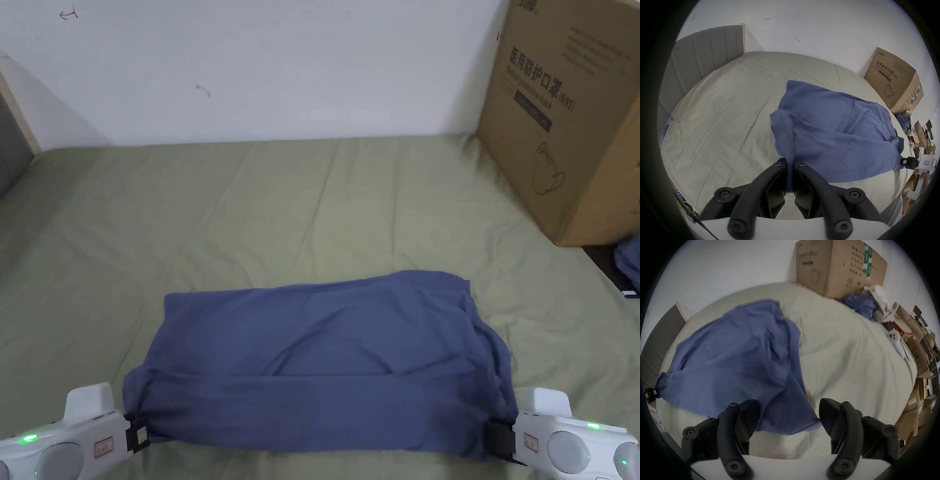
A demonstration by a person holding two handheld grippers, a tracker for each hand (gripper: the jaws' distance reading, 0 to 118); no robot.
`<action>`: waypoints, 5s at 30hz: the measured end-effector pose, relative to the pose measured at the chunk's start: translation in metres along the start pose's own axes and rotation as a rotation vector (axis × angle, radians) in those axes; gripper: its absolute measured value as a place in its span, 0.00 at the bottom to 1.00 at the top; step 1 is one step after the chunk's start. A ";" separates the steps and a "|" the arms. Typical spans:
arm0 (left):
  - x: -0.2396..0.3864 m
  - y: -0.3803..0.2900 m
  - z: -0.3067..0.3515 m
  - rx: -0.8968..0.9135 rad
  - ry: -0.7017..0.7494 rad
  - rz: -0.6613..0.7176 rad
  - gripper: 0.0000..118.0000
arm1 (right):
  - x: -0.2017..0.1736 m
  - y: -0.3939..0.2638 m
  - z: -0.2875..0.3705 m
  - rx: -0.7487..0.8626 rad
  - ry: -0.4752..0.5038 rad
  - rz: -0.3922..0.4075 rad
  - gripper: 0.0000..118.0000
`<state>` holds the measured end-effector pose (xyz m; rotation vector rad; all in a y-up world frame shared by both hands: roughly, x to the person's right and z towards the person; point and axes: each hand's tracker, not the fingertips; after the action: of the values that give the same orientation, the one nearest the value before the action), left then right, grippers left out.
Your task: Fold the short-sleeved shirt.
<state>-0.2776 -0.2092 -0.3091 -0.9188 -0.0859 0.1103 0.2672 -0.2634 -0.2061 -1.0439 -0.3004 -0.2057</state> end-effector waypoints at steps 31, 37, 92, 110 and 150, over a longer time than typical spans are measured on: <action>-0.028 -0.080 0.007 -0.154 0.017 0.080 0.06 | 0.046 -0.070 0.027 0.016 0.074 -0.066 0.04; -0.018 -0.069 0.019 -0.145 0.077 0.025 0.63 | 0.025 -0.063 0.061 0.050 -0.006 -0.012 0.53; 0.017 0.176 -0.201 -0.168 0.060 -0.081 0.80 | -0.077 0.135 0.084 0.589 0.054 0.095 0.00; 0.035 0.167 -0.126 0.026 -0.078 -0.108 0.02 | -0.030 0.221 -0.090 0.137 -0.004 0.085 0.76; -0.017 -0.007 0.013 -0.002 -0.042 -0.045 0.02 | 0.042 -0.016 0.103 0.270 0.278 0.074 0.01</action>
<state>-0.2957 -0.2050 -0.2964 -0.9159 -0.1453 0.0875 0.2865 -0.1823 -0.1304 -0.7466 -0.0354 -0.2332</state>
